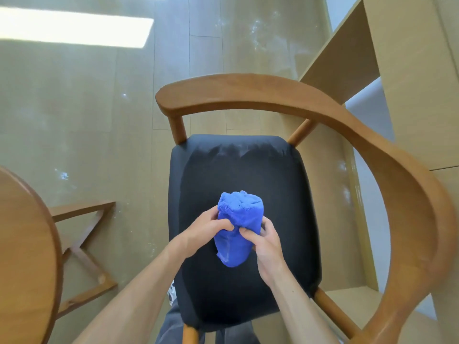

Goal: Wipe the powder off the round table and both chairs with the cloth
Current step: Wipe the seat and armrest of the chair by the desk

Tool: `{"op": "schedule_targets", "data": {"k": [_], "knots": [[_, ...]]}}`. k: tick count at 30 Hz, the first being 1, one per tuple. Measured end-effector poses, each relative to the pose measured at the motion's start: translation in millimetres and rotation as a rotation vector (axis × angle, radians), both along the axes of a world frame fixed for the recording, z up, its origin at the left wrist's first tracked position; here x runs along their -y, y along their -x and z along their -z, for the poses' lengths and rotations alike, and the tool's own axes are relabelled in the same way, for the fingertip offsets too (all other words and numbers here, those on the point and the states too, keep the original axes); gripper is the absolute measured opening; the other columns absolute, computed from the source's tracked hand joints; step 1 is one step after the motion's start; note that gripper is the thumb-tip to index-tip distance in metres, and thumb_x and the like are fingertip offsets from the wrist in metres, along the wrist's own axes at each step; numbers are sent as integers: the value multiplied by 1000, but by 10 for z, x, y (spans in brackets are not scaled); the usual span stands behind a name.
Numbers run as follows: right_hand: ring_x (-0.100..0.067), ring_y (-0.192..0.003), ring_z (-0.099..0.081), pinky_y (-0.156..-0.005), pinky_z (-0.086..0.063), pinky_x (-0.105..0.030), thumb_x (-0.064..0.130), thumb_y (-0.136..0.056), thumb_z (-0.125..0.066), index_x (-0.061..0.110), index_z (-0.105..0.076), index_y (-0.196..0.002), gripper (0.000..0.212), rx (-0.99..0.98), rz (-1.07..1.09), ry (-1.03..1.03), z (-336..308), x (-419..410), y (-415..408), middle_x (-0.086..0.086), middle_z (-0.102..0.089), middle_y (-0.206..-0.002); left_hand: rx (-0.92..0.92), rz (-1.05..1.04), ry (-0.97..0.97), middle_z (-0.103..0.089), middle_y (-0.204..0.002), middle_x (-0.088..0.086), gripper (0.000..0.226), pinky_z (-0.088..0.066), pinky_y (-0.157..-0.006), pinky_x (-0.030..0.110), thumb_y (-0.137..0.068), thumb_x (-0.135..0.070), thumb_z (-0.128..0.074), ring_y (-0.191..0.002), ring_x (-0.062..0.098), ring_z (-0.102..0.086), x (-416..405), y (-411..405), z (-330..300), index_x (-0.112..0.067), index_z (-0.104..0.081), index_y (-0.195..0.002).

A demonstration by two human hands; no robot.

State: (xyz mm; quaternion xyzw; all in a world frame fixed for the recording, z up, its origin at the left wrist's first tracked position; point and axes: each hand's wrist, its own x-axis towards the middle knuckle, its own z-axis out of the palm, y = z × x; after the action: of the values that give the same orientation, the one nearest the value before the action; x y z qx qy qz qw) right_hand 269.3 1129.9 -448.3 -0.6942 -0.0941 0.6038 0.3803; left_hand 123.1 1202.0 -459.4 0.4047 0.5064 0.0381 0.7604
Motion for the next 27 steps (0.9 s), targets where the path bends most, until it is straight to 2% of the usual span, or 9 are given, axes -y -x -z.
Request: {"op": "schedule_targets", "data": {"k": [4, 9, 11, 13, 15, 17, 20, 24, 27], "knots": [[-31, -104, -66, -88, -53, -44, 4, -83, -65, 9, -57, -115, 34, -138, -33, -35, 45, -158, -128, -12, -69, -112, -42, 6, -43, -69, -104, 4, 40, -51, -91, 34, -66, -26, -68, -97, 19, -66, -185, -41, 28, -18, -62, -105], [-22, -110, -65, -94, -52, -38, 1, -93, -52, 14, -62, -121, 32, -193, -135, -72, 66, -279, -197, -6, -69, -116, -231, 122, -208, -67, -91, 5, 38, -53, -82, 40, -61, -31, -69, -85, 22, -64, -410, -74, 46, -16, -56, -94], [-11, -111, -62, -96, -49, -33, 8, -93, -57, 23, -60, -123, 34, -113, -153, -19, 87, -325, -231, 3, -66, -119, -347, 166, -355, -61, -79, 0, 26, -48, -67, 33, -69, -27, -67, -72, 19, -57, -530, -110, 27, -20, -47, -85], [-6, -111, -58, -98, -46, -32, 12, -91, -61, 28, -55, -128, 41, -37, -104, 48, 153, -321, -325, 6, -60, -121, -486, 174, -578, -56, -81, -2, 26, -41, -61, 33, -74, -26, -64, -72, 20, -52, -674, -161, 2, -20, -41, -86], [-5, -110, -58, -97, -48, -32, 12, -91, -62, 26, -57, -128, 40, 12, -92, 80, 233, -287, -462, 6, -60, -121, -691, 253, -931, -52, -88, 1, 33, -38, -63, 33, -73, -27, -67, -78, 23, -50, -803, -220, 89, -19, -42, -94], [-7, -109, -58, -94, -49, -32, 10, -91, -61, 23, -60, -127, 38, 53, -98, 108, 310, -230, -587, 5, -61, -119, -866, 416, -1199, -50, -83, 8, 51, -38, -56, 34, -58, -23, -78, -71, 28, -50, -827, -278, 280, -13, -45, -95], [-11, -111, -60, -89, -51, -31, 7, -91, -60, 21, -63, -123, 35, 90, -82, 145, 421, -122, -730, 3, -63, -118, -896, 556, -1225, -50, -77, 9, 56, -40, -48, 32, -43, -23, -83, -63, 28, -49, -697, -330, 518, -13, -49, -86], [-16, -108, -62, -81, -53, -29, 5, -90, -60, 22, -65, -115, 31, 106, -60, 178, 546, 13, -832, 1, -65, -115, -812, 439, -1268, -51, -96, 9, 45, -41, -73, 41, -58, -33, -71, -87, 32, -48, -637, -304, 639, -13, -55, -95], [-17, -105, -64, -81, -53, -30, 4, -90, -59, 22, -65, -113, 30, 118, -58, 195, 601, 62, -848, 2, -65, -113, -838, 448, -1184, -48, -123, 14, 72, -39, -93, 54, -59, -48, -63, -113, 36, -46, -725, -207, 718, -18, -47, -123]]}}
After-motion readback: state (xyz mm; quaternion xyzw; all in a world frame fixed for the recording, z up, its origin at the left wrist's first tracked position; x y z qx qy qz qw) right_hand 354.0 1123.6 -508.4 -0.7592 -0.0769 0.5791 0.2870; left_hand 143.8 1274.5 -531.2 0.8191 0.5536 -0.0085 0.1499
